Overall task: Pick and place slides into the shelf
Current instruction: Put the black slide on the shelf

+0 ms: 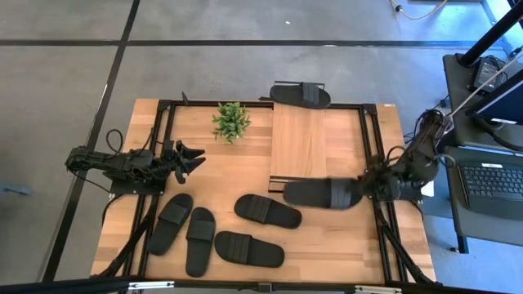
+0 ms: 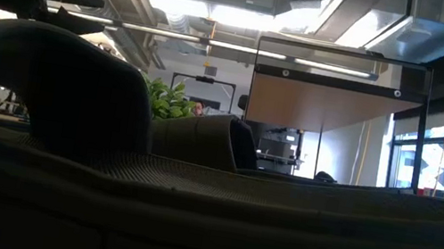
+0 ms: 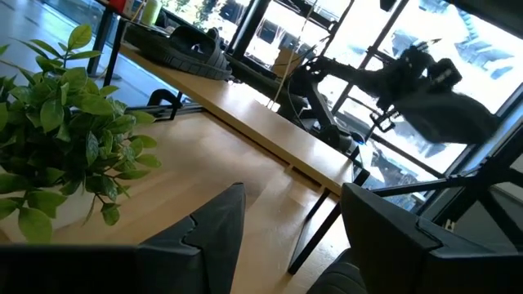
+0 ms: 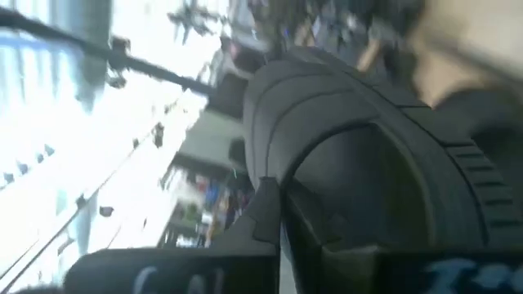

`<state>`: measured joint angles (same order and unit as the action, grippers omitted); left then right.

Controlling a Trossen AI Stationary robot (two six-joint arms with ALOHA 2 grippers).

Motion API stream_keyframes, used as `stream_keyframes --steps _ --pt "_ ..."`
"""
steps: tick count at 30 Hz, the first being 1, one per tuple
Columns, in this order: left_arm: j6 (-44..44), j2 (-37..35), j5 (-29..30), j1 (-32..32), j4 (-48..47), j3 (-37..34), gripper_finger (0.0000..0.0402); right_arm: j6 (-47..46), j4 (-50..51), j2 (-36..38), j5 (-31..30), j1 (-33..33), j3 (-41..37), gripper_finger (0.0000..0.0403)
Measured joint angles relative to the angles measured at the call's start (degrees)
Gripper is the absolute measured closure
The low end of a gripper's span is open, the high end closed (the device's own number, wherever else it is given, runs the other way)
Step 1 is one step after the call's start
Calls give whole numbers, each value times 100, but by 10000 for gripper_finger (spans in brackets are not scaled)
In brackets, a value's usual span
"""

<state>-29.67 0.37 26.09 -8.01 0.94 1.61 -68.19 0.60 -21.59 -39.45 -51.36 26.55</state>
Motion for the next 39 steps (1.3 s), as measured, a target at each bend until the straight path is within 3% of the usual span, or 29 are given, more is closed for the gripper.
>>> stream_keyframes --steps 6,10,17,28,39 --pt "15 0 9 0 -1 1 207 844 383 364 -345 467 667 397" --pt "22 1 33 0 -1 1 207 1438 1351 381 -334 800 1424 397" --pt "24 1 44 0 -4 0 207 819 3434 331 -497 1220 2468 397" --pt "28 1 353 0 -4 1 207 775 3728 297 -702 1360 2636 397" --pt "22 0 351 0 -4 1 207 1025 3882 -325 -1049 1760 2633 397"
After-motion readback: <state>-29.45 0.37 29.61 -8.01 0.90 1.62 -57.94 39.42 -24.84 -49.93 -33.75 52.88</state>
